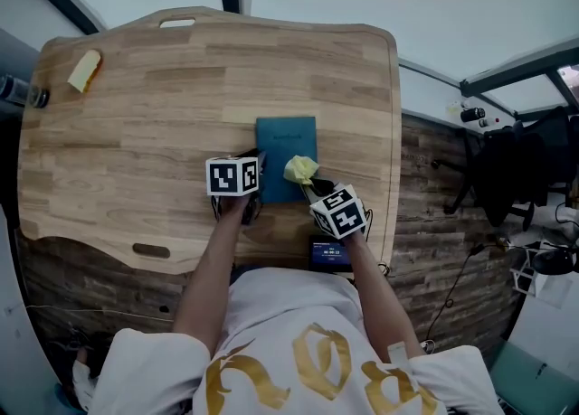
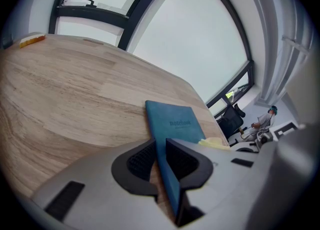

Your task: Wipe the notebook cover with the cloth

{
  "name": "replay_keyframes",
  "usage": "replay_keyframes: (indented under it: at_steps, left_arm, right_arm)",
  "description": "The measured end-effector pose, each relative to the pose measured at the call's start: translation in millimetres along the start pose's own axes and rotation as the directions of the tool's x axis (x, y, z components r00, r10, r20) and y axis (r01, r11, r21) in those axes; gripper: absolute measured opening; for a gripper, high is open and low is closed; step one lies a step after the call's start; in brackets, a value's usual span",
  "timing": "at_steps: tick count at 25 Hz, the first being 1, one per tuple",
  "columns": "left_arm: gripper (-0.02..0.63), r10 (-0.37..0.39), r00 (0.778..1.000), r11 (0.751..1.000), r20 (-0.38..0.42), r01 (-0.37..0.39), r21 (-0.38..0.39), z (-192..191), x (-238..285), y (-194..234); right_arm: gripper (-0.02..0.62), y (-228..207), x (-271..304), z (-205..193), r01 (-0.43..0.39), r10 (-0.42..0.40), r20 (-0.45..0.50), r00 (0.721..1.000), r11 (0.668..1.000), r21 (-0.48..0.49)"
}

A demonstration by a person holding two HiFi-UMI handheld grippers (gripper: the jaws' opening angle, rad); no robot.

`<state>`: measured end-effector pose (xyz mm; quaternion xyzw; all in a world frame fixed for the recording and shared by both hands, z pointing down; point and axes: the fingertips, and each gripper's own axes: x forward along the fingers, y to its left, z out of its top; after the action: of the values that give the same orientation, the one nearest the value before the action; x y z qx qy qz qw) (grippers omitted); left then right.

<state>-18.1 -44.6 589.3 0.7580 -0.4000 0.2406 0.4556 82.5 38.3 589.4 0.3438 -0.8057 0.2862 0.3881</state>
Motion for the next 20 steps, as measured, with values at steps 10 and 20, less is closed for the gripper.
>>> replay_keyframes:
  at_steps: [10, 20]
  left_arm:
    - [0.072, -0.004, 1.0, 1.0, -0.006, 0.004, -0.009, -1.4, -0.5, 0.8]
    - [0.074, -0.01, 1.0, 1.0, -0.018, 0.01, -0.001, -5.8, 1.8, -0.6]
  right_arm:
    - [0.037, -14.0, 11.9, 19.8, -0.004, 0.004, 0.005, 1.0, 1.0, -0.007]
    - [0.037, -43.9, 23.5, 50.7, 0.049, -0.047, 0.041, 0.998, 0.998, -0.049]
